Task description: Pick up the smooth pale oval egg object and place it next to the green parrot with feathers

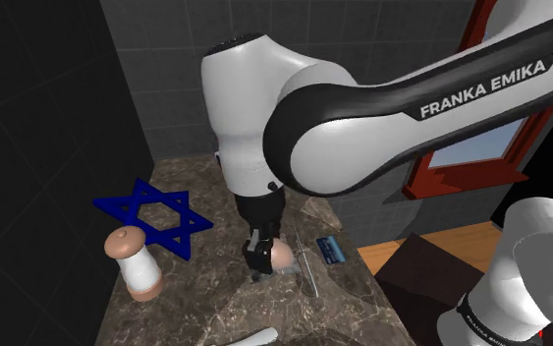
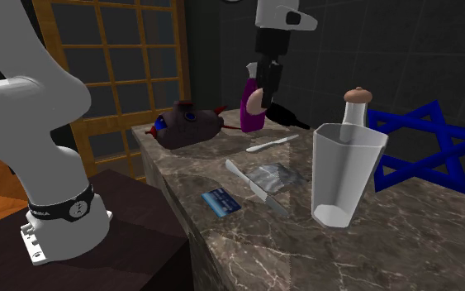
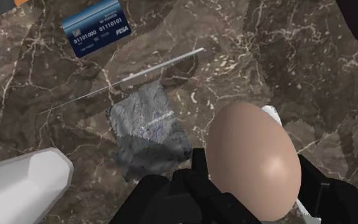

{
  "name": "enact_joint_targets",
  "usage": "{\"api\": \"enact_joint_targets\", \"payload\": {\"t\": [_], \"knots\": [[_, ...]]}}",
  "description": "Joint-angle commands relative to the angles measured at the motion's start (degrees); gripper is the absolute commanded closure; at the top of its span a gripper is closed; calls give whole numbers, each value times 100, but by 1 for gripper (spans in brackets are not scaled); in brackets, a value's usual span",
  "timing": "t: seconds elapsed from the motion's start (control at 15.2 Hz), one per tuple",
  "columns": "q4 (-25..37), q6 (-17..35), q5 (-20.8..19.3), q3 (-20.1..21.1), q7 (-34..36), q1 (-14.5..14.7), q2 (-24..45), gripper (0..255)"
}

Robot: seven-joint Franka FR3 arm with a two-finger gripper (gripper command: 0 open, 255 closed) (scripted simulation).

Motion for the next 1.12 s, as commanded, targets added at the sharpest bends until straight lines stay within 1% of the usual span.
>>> {"api": "enact_joint_targets", "payload": {"t": [0.0,0.33,0.59,0.86,1.06], "knots": [[0,-13,63,170,294,139,-26,255],[181,-21,112,587,1015,452,132,255],[441,-32,66,926,1634,701,382,255],[806,-59,-82,1254,2296,969,753,255],[1153,-100,-269,1471,2817,1209,1111,255]]}}
